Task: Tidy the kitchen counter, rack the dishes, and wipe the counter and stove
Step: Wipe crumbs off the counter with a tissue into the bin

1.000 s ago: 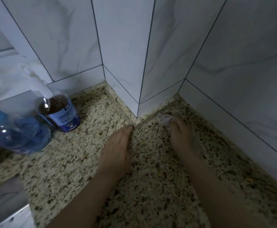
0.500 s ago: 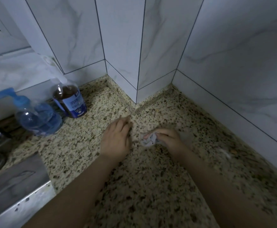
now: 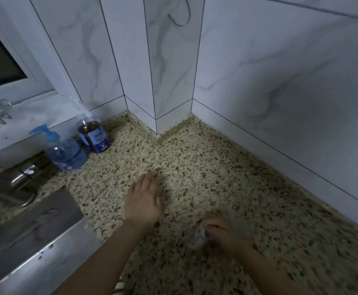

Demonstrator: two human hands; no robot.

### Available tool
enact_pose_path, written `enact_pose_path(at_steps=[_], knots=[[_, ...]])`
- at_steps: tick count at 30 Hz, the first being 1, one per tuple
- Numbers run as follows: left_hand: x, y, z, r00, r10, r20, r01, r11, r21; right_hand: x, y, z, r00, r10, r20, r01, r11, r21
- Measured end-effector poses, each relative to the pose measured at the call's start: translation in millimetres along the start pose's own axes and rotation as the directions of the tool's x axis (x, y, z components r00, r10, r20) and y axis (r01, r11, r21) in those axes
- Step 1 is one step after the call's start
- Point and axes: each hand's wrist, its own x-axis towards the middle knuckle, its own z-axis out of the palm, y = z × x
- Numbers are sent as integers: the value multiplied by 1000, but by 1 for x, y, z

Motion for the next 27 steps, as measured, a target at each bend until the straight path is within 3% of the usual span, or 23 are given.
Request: enact_pose_path(at_steps=[3, 6, 9, 12, 16, 19, 22, 23, 27], knots=[[2, 5, -5, 1000, 9, 2, -9, 1000, -24, -19, 9, -9, 977, 156, -147, -134, 979, 153], [15, 2, -2, 1000, 9, 15, -8, 999, -32, -8, -5, -28, 931, 166, -326, -54, 944, 326], [42, -7, 7, 1000, 13, 9, -12, 998, -59, 27, -34, -47, 838, 98, -536, 26, 976, 218], [75, -15, 20, 999, 42, -4, -42, 997, -65, 83, -56, -63, 801, -11, -598, 77, 993, 85], [93, -16, 39, 997, 31, -67, -38, 994, -105, 165, -80, -65, 725, -47, -688, 165, 981, 107], [95, -17, 43, 991, 21, -129, -43, 984, -173, 209, -86, -55, 776, -133, -617, 195, 980, 34], [96, -19, 48, 985, 19, -171, -55, 977, -204, 242, -75, -47, 888, -194, -417, 140, 978, -157], [96, -19, 48, 985, 15, -173, -52, 976, -211, 249, -73, -44, 918, -180, -354, 134, 979, -151], [98, -21, 49, 986, 13, -164, -54, 969, -243, 247, -61, -28, 937, -163, -308, 114, 979, -171]])
